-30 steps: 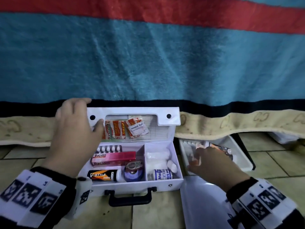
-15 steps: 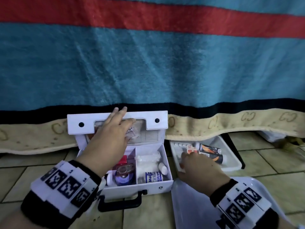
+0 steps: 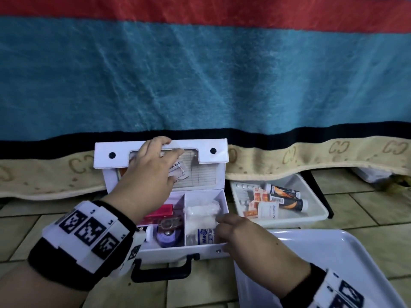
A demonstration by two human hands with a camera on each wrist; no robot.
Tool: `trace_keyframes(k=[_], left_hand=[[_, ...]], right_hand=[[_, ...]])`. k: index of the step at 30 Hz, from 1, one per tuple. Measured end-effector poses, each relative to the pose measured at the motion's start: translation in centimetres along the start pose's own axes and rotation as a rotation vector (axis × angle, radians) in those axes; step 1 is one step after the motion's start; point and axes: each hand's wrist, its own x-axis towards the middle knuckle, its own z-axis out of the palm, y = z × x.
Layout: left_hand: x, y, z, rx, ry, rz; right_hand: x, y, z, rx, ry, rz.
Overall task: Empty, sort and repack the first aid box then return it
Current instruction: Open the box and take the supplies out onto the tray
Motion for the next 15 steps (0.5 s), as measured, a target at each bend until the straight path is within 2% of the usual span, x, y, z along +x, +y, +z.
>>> trace_keyframes(k=[5,9,11,13,15], left_hand=[[-0.2,0.2,-0.2,0.007,-0.036,-0.031],[-0.5,0.8,-0.5,0.012,-0.067,-0.043],[-0.8,1.3,-0.7,-0.007,-0.060,-0.029],[-1.2,2.1,-0.8,-0.024,-0.047,0.005],[-1.6,3.2,-0.9,-0.049,-0.058,0.047]], right_hand=[[-0.5,-0.1,0.1,0.038,0.006,-0.020],[-0.9,0.3,-0.8,0.118,0.009,0.033],[-1.0,0.7,-1.9,0.157,0.113,0.116],[-1.2,1.7,-2.9,0.087,0.204,0.247],[-1.1,2.6,-3.2,-0.061,0.125,0.383]])
